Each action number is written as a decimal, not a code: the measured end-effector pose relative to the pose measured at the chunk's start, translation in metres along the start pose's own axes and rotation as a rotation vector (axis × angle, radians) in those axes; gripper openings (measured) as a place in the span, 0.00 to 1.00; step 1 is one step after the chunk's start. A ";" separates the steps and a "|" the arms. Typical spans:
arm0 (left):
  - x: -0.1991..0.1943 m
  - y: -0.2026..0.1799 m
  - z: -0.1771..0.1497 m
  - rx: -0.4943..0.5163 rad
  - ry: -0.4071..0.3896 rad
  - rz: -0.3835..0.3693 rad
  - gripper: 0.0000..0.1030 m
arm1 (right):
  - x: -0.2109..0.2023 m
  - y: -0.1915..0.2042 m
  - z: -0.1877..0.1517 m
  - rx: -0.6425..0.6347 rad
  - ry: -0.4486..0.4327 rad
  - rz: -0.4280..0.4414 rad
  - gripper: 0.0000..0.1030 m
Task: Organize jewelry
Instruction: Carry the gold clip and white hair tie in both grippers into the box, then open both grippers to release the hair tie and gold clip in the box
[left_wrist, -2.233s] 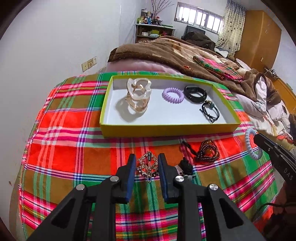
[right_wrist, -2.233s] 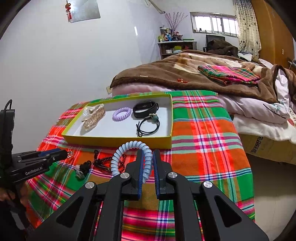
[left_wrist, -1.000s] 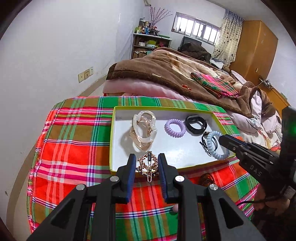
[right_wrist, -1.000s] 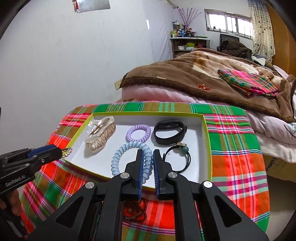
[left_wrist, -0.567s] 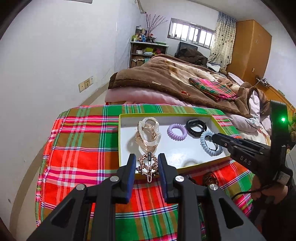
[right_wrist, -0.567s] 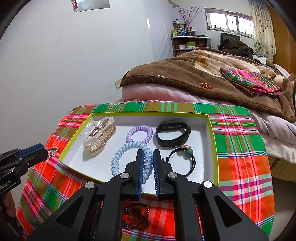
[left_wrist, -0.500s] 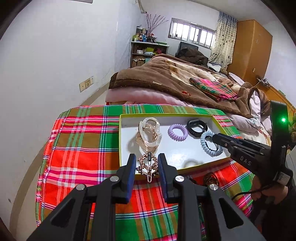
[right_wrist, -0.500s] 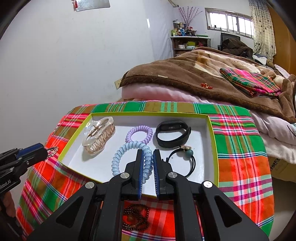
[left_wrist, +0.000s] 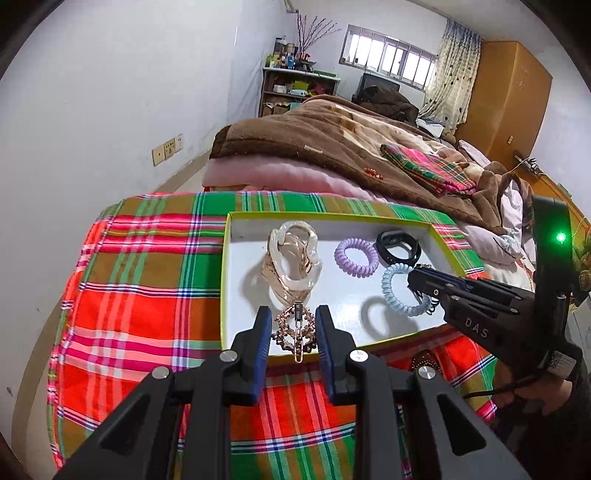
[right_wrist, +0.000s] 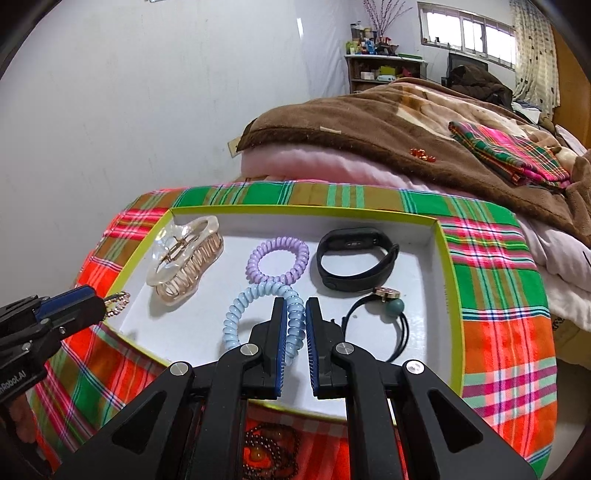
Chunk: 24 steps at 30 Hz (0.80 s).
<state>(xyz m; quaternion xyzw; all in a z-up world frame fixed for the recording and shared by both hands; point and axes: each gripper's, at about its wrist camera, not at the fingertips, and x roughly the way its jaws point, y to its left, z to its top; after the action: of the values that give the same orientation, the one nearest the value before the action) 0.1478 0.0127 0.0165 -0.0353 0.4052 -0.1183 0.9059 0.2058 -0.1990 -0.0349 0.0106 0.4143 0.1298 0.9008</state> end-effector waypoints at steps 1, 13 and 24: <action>0.003 0.000 0.000 -0.003 0.006 0.002 0.24 | 0.002 0.000 0.000 -0.003 0.004 -0.001 0.10; 0.026 -0.001 -0.002 0.000 0.057 0.014 0.24 | 0.021 0.000 -0.002 -0.018 0.048 -0.014 0.10; 0.041 -0.002 -0.001 0.006 0.079 0.018 0.25 | 0.029 0.001 0.001 -0.033 0.058 -0.029 0.10</action>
<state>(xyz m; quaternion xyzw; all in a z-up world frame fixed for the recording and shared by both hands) 0.1728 0.0013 -0.0136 -0.0243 0.4408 -0.1127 0.8902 0.2238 -0.1908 -0.0558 -0.0139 0.4381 0.1238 0.8902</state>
